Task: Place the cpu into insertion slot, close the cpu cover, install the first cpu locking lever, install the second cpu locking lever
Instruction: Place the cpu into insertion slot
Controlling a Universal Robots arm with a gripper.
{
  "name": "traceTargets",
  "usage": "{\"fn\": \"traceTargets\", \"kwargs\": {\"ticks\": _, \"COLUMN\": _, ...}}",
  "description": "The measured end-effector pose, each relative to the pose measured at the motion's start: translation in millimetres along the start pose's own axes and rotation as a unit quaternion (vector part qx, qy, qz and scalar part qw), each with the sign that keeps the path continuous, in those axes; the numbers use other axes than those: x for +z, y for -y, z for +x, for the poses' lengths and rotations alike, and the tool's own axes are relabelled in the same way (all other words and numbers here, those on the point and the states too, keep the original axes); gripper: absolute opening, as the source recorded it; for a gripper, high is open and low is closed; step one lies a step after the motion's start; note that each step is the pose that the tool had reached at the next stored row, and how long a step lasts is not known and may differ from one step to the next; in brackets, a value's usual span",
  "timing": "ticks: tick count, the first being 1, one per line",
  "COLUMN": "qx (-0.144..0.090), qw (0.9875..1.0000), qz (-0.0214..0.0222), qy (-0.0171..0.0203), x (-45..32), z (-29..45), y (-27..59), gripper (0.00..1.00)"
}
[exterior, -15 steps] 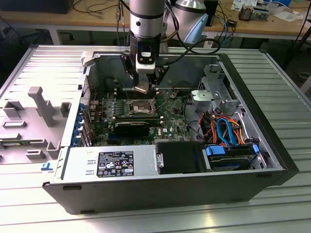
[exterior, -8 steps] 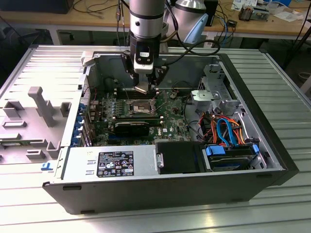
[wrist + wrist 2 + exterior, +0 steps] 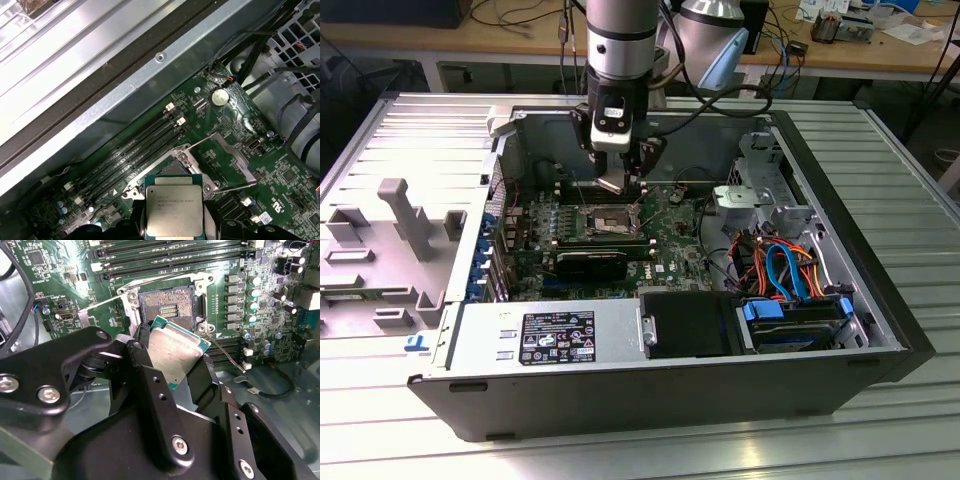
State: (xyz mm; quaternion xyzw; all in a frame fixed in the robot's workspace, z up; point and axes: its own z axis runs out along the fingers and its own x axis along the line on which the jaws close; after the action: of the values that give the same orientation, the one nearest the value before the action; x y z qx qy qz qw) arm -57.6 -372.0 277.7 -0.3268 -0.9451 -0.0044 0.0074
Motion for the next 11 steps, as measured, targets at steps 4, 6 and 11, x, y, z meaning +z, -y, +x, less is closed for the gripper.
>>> {"fn": "traceTargets", "kwargs": {"ticks": 4, "qx": 0.016, "qw": 0.9999, "qz": -0.0002, "qy": 0.0001, "x": 0.4, "z": 0.0, "y": 0.0, "gripper": 0.55}}
{"fn": "traceTargets", "kwargs": {"ticks": 6, "qx": 0.022, "qw": 0.9998, "qz": -0.0003, "qy": 0.0002, "x": 0.5, "z": 0.0, "y": 0.0, "gripper": 0.55}}
{"fn": "traceTargets", "kwargs": {"ticks": 11, "qx": 0.037, "qw": 0.9993, "qz": -0.0003, "qy": 0.0004, "x": 0.9, "z": 0.0, "y": 0.0, "gripper": 0.55}}
